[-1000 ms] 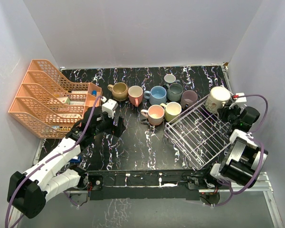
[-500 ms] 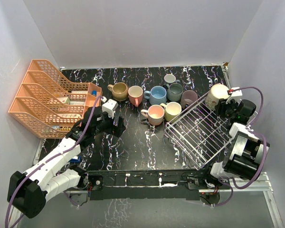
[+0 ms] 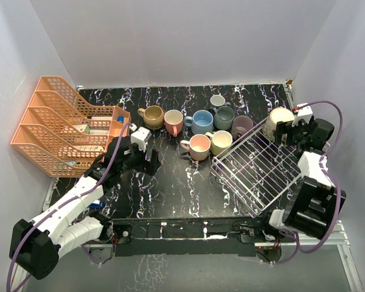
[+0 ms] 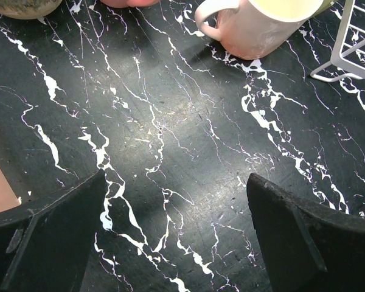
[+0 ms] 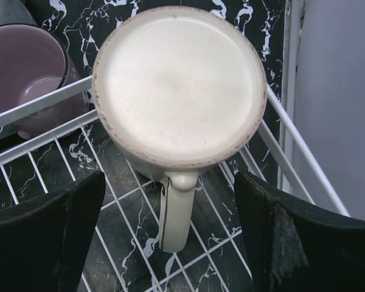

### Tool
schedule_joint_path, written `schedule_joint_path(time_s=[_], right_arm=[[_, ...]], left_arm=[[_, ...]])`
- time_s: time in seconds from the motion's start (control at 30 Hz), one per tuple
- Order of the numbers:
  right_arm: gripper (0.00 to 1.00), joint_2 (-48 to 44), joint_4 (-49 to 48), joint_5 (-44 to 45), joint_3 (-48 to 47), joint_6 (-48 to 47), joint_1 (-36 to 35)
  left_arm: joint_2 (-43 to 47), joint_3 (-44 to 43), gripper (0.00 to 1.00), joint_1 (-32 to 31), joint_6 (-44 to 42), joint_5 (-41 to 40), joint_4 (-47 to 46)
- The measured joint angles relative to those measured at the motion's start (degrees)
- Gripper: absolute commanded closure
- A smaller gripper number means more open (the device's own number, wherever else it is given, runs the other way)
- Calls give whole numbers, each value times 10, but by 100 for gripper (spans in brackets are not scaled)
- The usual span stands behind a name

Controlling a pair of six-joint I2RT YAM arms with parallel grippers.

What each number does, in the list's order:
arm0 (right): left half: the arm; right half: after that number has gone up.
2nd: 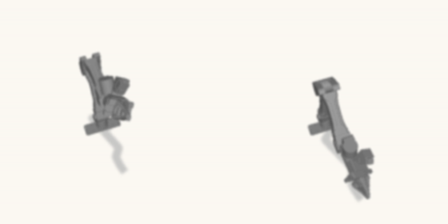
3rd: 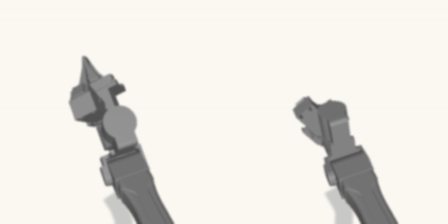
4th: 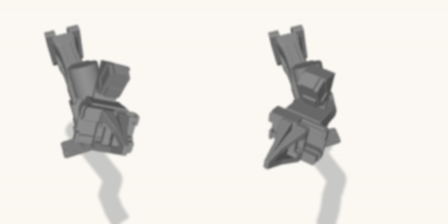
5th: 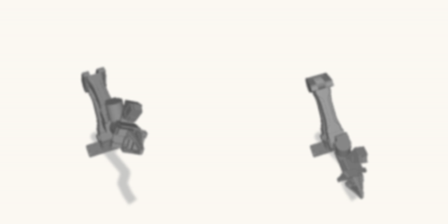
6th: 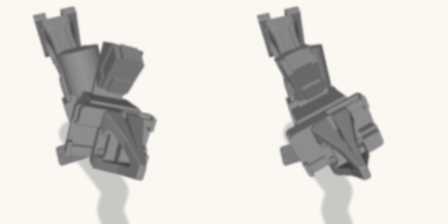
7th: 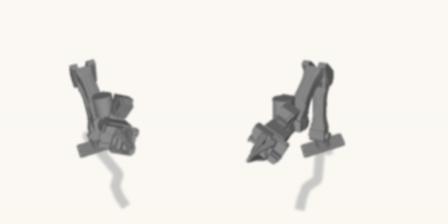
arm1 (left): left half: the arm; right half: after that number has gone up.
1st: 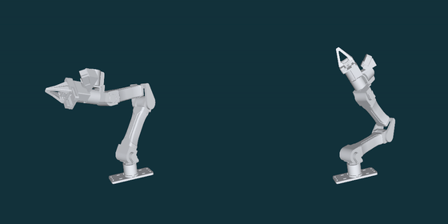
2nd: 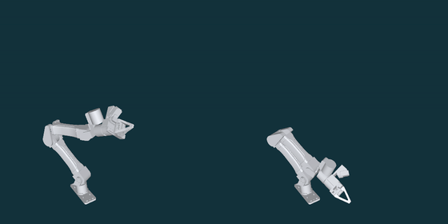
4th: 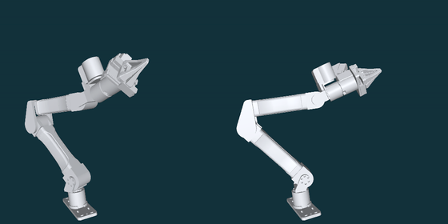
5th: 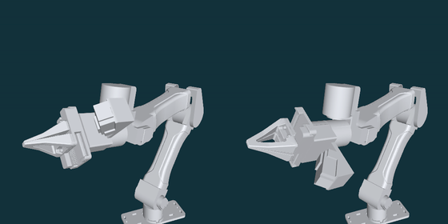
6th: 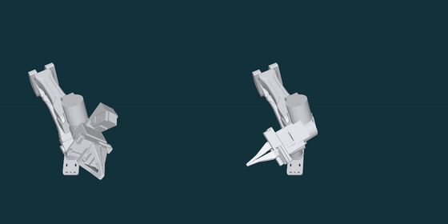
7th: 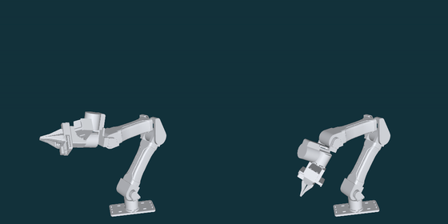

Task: Load the cups into the dish rack
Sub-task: Turn the cup upside down in the dish rack, then adjust the cup in the dish rack.

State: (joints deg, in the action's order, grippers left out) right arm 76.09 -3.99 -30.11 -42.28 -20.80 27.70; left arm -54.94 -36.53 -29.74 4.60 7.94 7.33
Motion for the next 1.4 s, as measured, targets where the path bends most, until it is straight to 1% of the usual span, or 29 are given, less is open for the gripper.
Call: schedule_joint_path(time_s=[0.07,0.13,0.3,0.33,0.37,0.43,0.5,0.53,0.6,0.63,0.7,0.73,0.83,0.93,1.17,1.4], right_arm=[[2,-20,36,-1,-13,-17,0],[1,-48,68,-7,-20,-33,0],[0,-91,163,-30,-52,-74,0],[1,-94,188,-37,-64,-84,0],[4,-96,207,-44,-74,-94,0],[13,-98,245,-60,-89,-116,0],[22,-101,292,-87,-100,-159,0],[28,-102,310,-97,-101,-178,0],[53,-103,346,-114,-101,-216,-1],[60,-101,363,-117,-101,-233,-1],[67,-92,377,-115,-101,-255,-2],[73,-83,382,-110,-101,-259,-2],[80,-43,382,-86,-102,-258,-2],[82,-8,360,-54,-98,-247,-2],[85,12,284,7,-93,-216,-2],[86,68,247,65,-125,-193,-2]], left_arm=[[0,0,3,0,0,0,0],[0,0,4,0,0,0,0],[0,0,7,0,-1,2,0],[0,0,9,0,-2,3,1],[0,0,10,0,-2,3,0],[0,0,13,0,-2,4,1],[0,0,15,0,-3,5,2],[0,0,16,0,-3,5,2],[0,0,17,0,-5,5,4],[0,0,17,0,-6,6,4],[0,0,18,0,-6,6,5],[-1,0,18,0,-6,6,4],[-1,0,18,0,-8,6,5],[-2,0,18,0,-8,6,5],[-2,0,18,0,-8,6,5],[-2,0,19,0,-8,6,5]])
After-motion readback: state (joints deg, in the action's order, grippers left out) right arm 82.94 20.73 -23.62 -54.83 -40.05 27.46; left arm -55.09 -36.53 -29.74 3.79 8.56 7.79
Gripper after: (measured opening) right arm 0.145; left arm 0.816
